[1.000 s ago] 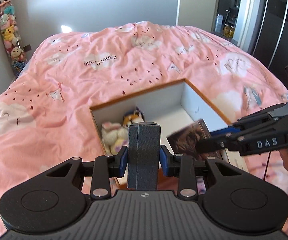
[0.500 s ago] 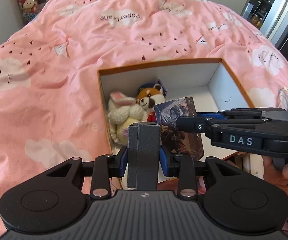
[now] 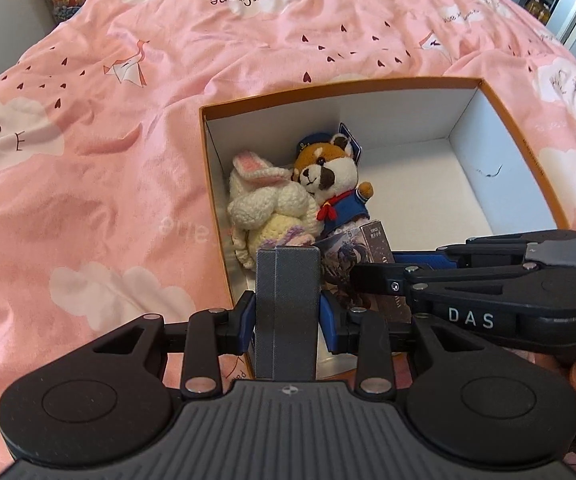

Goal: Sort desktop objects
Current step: 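Carry both boxes over the orange box and lower them beside the plush toys, then set the photo card box upright with the right gripper while the left places the grey box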

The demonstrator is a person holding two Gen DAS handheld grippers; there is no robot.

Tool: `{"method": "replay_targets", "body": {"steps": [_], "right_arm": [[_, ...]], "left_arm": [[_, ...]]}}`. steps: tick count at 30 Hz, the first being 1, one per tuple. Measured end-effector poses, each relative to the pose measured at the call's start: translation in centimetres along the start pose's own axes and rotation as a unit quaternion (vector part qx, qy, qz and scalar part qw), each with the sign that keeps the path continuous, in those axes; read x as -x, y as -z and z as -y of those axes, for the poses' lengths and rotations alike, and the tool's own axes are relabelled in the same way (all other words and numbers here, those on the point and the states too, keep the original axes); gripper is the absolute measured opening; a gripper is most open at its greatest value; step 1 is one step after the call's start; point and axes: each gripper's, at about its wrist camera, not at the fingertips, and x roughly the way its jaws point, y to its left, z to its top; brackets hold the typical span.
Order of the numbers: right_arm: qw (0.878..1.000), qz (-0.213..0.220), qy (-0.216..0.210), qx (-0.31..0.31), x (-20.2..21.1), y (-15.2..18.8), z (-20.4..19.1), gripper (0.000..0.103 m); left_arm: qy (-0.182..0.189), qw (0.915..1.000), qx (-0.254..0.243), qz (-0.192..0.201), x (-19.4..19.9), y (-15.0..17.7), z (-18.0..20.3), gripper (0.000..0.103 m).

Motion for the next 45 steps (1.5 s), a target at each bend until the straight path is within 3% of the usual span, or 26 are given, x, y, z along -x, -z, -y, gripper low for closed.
{"method": "replay_targets", "body": {"steps": [5,11,19,24,28,33,38,41,45], "right_arm": [[0.999,-0.033,0.005,-0.009,-0.9,-0.9,0.0,0.024],[0.997,-0.076,-0.004,-0.025,-1.7,-2.0,0.7,0.024],[0.994,-0.112,-0.005,0.015,-0.8,-3.8,0.3,0.024],[0.993,-0.113,-0.002,0.037,-1.1,-3.3,0.2,0.026],[0.992,-0.122,-0.022,0.019,-1.8,-3.4,0.9,0.03],[0.992,-0.118,-0.013,0.042,-2.3,-4.0,0.4,0.034],[0.991,-0.121,0.01,0.063,-3.5,-4.6,-0.2,0.034],[0.99,-0.118,0.02,0.075,-3.5,-4.5,-0.5,0.029],[0.992,-0.085,0.027,0.088,-1.5,-4.1,-0.9,0.027]], "left_arm": [[-0.01,0.9995,-0.002,-0.029,-0.8,-0.8,0.3,0.038],[0.006,0.9972,0.004,-0.074,-1.7,-1.6,-0.5,0.039],[0.013,0.9917,-0.012,-0.128,-2.3,-3.4,-0.5,0.038],[-0.003,0.9916,-0.041,-0.123,-2.4,-2.8,0.6,0.038],[0.003,0.9923,-0.025,-0.121,-2.7,-2.6,0.0,0.039],[0.014,0.9921,-0.013,-0.124,-2.7,-2.8,-0.6,0.038],[0.014,0.9922,-0.013,-0.123,-2.7,-2.7,-0.6,0.038],[0.017,0.9923,-0.01,-0.123,-2.7,-2.7,-0.6,0.038],[0.023,0.9921,0.0,-0.123,-2.8,-2.7,-1.1,0.038]]}}
